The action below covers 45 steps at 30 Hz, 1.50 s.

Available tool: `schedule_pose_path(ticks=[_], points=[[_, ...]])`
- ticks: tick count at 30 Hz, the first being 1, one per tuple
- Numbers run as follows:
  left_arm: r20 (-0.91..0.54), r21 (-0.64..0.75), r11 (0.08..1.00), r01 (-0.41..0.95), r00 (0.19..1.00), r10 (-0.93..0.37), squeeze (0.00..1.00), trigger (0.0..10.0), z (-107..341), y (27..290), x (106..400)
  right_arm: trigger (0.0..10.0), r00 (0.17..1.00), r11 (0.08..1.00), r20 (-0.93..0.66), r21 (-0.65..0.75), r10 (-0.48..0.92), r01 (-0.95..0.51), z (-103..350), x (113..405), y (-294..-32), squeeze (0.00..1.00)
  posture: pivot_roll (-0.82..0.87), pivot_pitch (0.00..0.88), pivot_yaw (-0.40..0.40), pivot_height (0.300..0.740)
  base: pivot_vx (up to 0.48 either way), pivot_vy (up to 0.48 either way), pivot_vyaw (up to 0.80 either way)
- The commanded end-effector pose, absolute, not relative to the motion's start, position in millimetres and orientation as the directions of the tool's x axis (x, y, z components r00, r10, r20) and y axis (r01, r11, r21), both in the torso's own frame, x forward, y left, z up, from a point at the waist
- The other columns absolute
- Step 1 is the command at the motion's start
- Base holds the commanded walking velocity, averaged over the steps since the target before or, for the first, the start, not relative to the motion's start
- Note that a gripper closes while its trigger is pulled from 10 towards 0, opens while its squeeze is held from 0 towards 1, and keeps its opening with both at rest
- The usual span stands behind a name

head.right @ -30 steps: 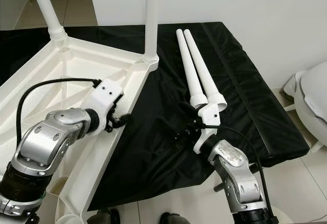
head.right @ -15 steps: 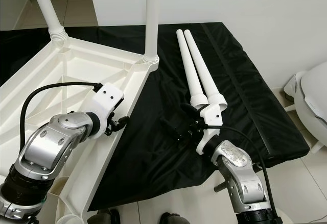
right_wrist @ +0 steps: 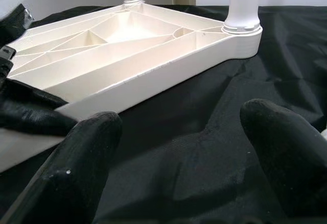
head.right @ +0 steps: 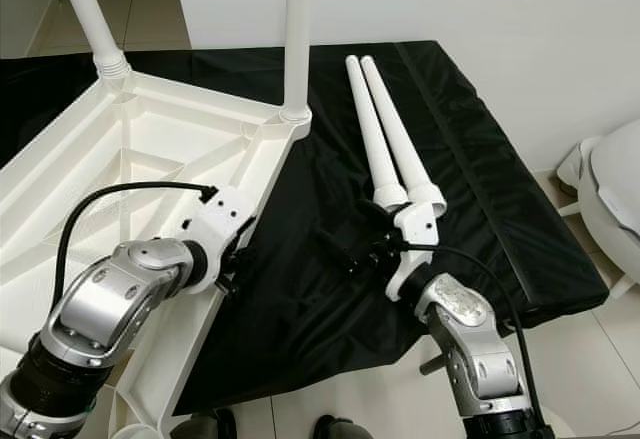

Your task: Building children table

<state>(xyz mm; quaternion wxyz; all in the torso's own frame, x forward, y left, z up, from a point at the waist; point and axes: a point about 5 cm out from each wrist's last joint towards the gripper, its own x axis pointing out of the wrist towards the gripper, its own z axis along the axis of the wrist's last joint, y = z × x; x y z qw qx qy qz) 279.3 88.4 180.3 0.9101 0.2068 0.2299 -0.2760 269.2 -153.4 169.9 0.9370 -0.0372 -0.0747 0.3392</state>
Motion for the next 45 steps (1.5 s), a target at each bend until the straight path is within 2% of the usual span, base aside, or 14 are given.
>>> schedule_pose_path(ticks=[1,8,19,20,21,25,26,31,35,36,39,41,44,45], points=[[-0.529,0.266,0.759,0.594,0.748,-0.401,0.0,0.0,178,87,283,10.0,0.763,0.77,0.107,-0.116,0.638,-0.628,169,266,-154,0.0,-0.02,0.16,-0.001,0.74,0.0,0.0,0.0],[-0.466,0.297,0.815,0.497,0.821,-0.331,0.0,0.0,173,76,307,10.0,0.764,0.771,0.108,-0.107,0.636,-0.628,168,265,-151,0.0,-0.03,0.157,-0.003,0.74,0.0,0.0,0.0],[-0.381,0.235,0.873,0.428,0.867,-0.322,0.0,0.0,188,56,332,10.0,0.767,0.775,0.112,-0.101,0.632,-0.624,167,266,-147,0.0,-0.04,0.151,-0.004,0.74,0.0,0.0,0.0],[-0.362,0.228,0.882,0.412,0.877,-0.316,0.0,2.9,190,53,337,10.0,0.767,0.775,0.113,-0.101,0.632,-0.624,168,266,-146,0.0,-0.04,0.151,-0.004,0.74,0.0,0.0,0.0],[-0.345,0.231,0.888,0.398,0.887,-0.308,0.0,10.0,192,49,341,10.0,0.767,0.776,0.116,-0.101,0.631,-0.622,168,266,-146,0.0,-0.04,0.15,-0.001,0.74,0.0,0.0,0.0],[-0.317,0.236,0.892,0.385,0.899,-0.304,0.0,10.0,194,45,346,10.0,0.769,0.778,0.12,-0.101,0.628,-0.62,168,266,-145,0.0,-0.05,0.15,0.001,0.74,0.0,0.0,0.0],[-0.312,0.227,0.888,0.4,0.894,-0.323,1.0,10.0,196,43,346,10.0,0.77,0.779,0.121,-0.1,0.627,-0.619,168,265,-145,0.0,-0.05,0.151,0.002,0.74,0.0,0.0,0.0],[-0.222,0.173,0.87,0.461,0.879,-0.421,1.0,10.0,216,39,344,10.0,0.772,0.782,0.122,-0.094,0.623,-0.616,167,263,-144,0.0,-0.05,0.157,0.005,0.74,0.0,0.0,0.0],[-0.158,0.181,0.874,0.45,0.891,-0.426,1.0,10.0,233,41,345,10.0,0.774,0.784,0.121,-0.091,0.621,-0.614,166,263,-143,0.0,-0.04,0.161,0.003,0.74,0.0,0.0,0.0],[-0.132,0.186,0.875,0.448,0.893,-0.43,0.0,10.0,242,43,344,10.0,0.775,0.785,0.122,-0.087,0.62,-0.614,166,264,-143,0.0,-0.04,0.161,0.003,0.74,0.0,0.0,0.0],[-0.1,0.201,0.889,0.411,0.912,-0.398,0.0,10.0,257,54,346,10.0,0.774,0.784,0.125,-0.081,0.621,-0.616,166,265,-140,0.0,-0.03,0.161,0.001,0.74,0.0,0.0,0.0],[-0.091,0.239,0.915,0.325,0.946,-0.312,0.0,10.0,260,70,350,10.0,0.773,0.783,0.126,-0.082,0.621,-0.616,167,265,-140,0.0,-0.03,0.161,0.001,0.74,0.0,0.0,0.0],[-0.087,0.254,0.922,0.294,0.956,-0.281,0.0,10.0,262,75,351,10.0,0.774,0.784,0.126,-0.083,0.621,-0.616,167,266,-139,0.0,-0.03,0.161,0.001,0.74,0.0,0.0,0.0],[-0.1,0.271,0.927,0.261,0.965,-0.242,0.0,10.0,261,86,352,10.0,0.774,0.785,0.127,-0.083,0.62,-0.614,167,266,-140,0.0,-0.03,0.16,0.002,0.74,0.0,0.0,0.0]])
